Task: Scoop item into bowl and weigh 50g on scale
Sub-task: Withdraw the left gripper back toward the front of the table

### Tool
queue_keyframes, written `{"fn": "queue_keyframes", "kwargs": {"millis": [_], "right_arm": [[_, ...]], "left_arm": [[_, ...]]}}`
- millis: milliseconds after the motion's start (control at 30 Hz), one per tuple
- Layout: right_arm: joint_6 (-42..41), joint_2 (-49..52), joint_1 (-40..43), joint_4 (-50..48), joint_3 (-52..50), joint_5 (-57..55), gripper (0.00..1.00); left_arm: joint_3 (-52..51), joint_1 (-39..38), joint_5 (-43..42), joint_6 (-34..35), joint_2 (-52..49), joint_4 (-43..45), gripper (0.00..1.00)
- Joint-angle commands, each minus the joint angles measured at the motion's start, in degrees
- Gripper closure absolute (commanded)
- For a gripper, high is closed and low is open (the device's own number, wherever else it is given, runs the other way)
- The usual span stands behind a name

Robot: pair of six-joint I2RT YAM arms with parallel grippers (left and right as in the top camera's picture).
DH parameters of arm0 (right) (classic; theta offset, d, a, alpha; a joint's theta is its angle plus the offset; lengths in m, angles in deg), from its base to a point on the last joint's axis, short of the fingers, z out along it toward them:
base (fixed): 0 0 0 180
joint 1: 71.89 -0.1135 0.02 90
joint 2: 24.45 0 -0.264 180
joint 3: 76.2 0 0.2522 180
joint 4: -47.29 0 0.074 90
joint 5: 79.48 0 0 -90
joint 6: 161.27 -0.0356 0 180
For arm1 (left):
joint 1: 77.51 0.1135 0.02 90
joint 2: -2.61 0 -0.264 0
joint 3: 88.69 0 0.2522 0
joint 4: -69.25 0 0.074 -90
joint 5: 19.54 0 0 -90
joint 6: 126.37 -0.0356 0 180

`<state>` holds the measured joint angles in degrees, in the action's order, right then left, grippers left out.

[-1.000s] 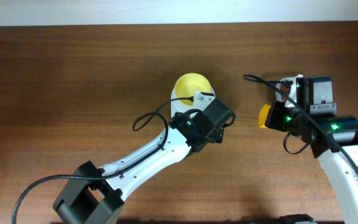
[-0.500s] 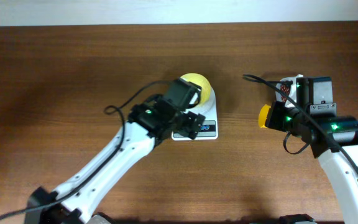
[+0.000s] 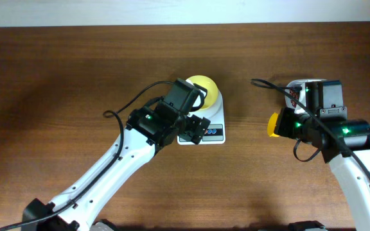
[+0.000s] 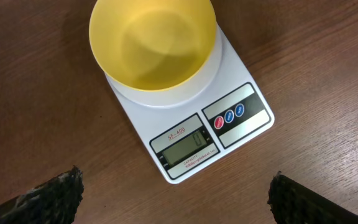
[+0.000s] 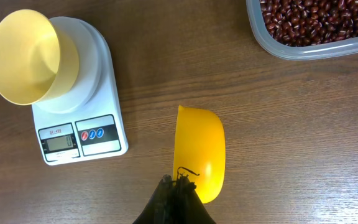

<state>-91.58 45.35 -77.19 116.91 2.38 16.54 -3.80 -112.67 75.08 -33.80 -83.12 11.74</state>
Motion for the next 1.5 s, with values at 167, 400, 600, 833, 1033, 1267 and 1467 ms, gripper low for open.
{"fn": "queue_keyframes", "kwargs": {"millis": [167,400,600,833,1033,1267,1467], "right_arm": [[0.42,0.07,-0.31,0.11,1.09,-0.11,0.96],[0.39,0.15,-0.31,1.27,1.09,-0.31,0.96],[0.39,0.15,-0.31,1.16,1.09,-0.28,0.96],[0.39,0.15,-0.31,1.38,1.09,-0.31,0.96],[0.42,0.15,-0.31,0.79,1.09,-0.57,0.96],[0.42,0.15,-0.31,0.74,1.09,-0.57,0.96],[0.44,0.15,-0.31,0.72,1.09,-0.72,0.96]], "left_arm": [[-0.17,0.17,0.11,-0.94,0.57,-0.07,0.01],[-0.17,0.17,0.11,-0.92,0.57,-0.09,0.01],[-0.17,0.17,0.13,-0.94,0.57,-0.48,0.01],[-0.17,0.17,0.09,-0.92,3.91,-0.94,0.01],[-0.17,0.17,0.07,-5.70,11.58,-5.95,0.01],[-0.17,0.20,0.09,-8.92,21.07,-9.92,0.01],[-5.42,0.50,-0.39,-4.04,26.08,-5.53,0.01]]}}
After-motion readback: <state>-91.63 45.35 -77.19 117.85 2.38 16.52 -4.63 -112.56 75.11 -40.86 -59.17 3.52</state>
